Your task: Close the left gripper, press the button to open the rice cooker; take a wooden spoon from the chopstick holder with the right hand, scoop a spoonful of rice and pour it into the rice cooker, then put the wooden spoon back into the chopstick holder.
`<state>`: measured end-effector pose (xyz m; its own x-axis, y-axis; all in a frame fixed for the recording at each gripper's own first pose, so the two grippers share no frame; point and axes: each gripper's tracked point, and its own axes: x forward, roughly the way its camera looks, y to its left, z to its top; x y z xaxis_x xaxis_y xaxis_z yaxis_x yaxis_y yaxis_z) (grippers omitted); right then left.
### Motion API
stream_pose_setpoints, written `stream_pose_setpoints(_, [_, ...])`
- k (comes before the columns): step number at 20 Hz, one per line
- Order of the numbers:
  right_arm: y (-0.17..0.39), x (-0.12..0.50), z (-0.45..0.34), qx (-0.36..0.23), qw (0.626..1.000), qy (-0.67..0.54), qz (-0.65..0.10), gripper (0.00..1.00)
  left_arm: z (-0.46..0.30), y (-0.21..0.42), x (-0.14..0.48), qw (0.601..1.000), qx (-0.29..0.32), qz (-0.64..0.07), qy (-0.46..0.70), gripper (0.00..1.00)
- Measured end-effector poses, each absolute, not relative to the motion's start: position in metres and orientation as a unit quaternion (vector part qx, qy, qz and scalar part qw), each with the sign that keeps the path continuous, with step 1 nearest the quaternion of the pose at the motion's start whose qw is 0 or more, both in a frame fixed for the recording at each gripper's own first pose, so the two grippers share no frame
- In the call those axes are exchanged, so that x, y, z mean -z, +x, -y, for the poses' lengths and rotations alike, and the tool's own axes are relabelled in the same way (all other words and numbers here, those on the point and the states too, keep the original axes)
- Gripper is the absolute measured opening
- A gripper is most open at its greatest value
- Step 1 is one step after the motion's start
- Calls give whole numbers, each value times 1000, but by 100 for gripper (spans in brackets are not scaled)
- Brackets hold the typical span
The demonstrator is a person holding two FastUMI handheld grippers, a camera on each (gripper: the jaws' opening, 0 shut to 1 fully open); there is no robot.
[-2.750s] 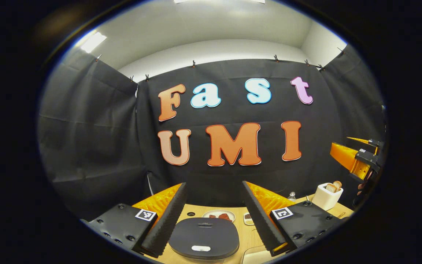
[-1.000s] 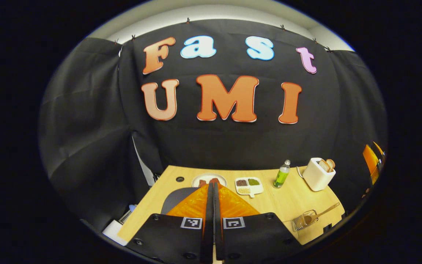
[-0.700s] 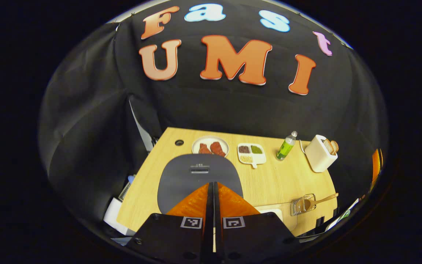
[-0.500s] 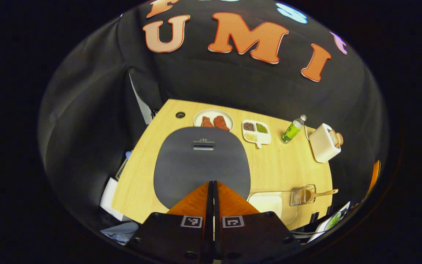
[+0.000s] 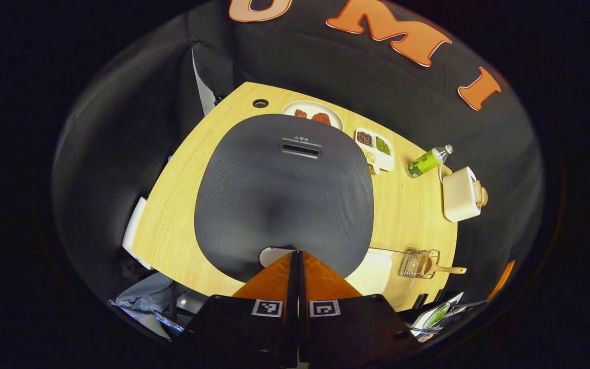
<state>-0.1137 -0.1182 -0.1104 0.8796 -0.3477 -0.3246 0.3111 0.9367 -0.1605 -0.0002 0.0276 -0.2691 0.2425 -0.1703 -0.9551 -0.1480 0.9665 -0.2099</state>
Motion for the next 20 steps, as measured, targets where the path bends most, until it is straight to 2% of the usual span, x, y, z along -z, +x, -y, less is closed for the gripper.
stream_pose_setpoints(2, [-118,115,120,175,965,-55,-186,95,-25,-11,280,758,3,-638,-138,5])
stream_pose_setpoints(4, [-123,121,124,180,962,-58,-195,95,-27,-4,282,762,5,-633,-138,6])
stream_pose_setpoints(5, [-125,124,125,182,961,-57,-201,95,-27,-3,283,760,3,-634,-141,2])
stream_pose_setpoints(6, [-126,128,125,183,960,-55,-206,95,-27,-3,282,759,4,-635,-142,6])
stream_pose_setpoints(10, [-134,145,128,186,954,-42,-232,95,-27,-5,281,763,12,-632,-134,6])
stream_pose_setpoints(14, [-142,163,132,187,947,-34,-261,94,-30,-1,264,797,15,-592,-115,6])
stream_pose_setpoints(15, [-144,168,133,189,944,-33,-268,94,-30,1,258,808,12,-579,-108,11])
stream_pose_setpoints(16, [-146,173,134,190,942,-29,-274,95,-30,5,247,822,13,-562,-98,6])
stream_pose_setpoints(20, [-153,196,132,198,930,-5,-308,93,-30,28,195,883,23,-466,-46,6])
